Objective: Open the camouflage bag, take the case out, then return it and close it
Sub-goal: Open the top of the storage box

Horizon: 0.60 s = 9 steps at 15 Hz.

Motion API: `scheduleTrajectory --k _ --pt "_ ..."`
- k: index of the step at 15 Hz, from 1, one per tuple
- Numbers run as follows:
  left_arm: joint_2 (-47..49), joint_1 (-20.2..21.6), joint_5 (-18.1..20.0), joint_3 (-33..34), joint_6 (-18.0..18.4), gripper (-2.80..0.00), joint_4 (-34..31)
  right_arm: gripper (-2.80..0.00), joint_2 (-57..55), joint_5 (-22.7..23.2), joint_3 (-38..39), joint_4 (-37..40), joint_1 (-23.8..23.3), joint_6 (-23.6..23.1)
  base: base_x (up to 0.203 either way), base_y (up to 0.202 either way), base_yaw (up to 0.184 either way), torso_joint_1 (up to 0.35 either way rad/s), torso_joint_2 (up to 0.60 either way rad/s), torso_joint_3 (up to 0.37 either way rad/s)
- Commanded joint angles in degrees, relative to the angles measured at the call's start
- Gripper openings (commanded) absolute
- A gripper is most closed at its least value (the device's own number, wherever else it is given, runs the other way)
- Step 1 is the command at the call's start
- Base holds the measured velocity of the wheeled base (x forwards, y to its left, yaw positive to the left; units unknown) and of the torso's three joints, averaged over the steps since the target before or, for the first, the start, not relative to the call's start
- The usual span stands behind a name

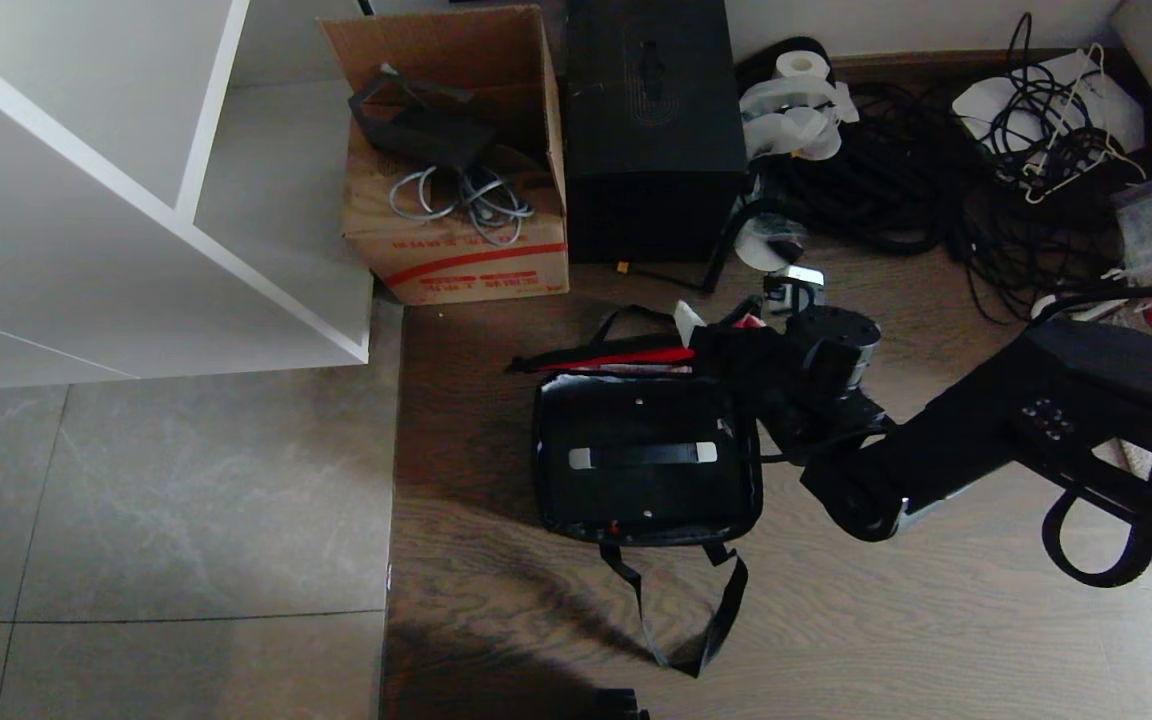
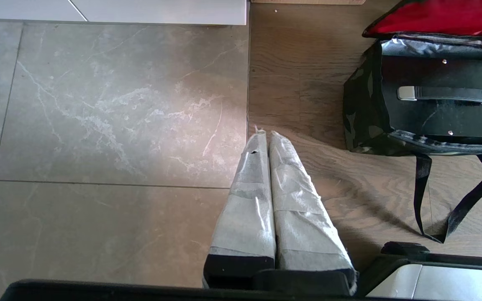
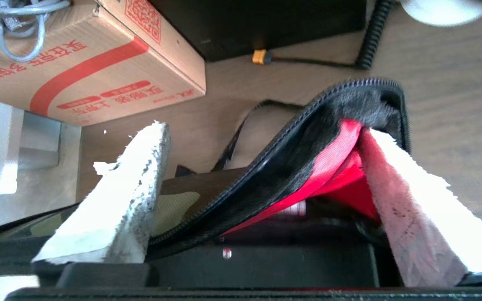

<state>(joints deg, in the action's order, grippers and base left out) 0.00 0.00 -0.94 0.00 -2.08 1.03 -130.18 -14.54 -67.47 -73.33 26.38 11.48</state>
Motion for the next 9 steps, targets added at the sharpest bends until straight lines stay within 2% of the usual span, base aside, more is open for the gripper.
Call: scheduleTrajectory --k 1,5,9 --pt "0.0 0.0 0.0 0.5 0.0 -2.80 0.0 0.00 -2.8 -0.1 -1.7 -1.7 -0.4 -1.8 0.000 0.000 0.000 0.000 0.00 0.000" --pt "0.0 0.0 0.0 0.5 0.0 -2.80 0.0 0.00 -6.7 -0.2 -3.7 -1.8 -1.2 -2.0 0.000 0.000 0.000 0.000 0.00 0.000" --pt "0.0 0.0 0.0 0.5 0.0 -2.80 0.0 0.00 -8.8 -0.7 -8.9 -2.3 -2.6 -4.3 0.000 0.000 0.000 0.000 0.00 0.000"
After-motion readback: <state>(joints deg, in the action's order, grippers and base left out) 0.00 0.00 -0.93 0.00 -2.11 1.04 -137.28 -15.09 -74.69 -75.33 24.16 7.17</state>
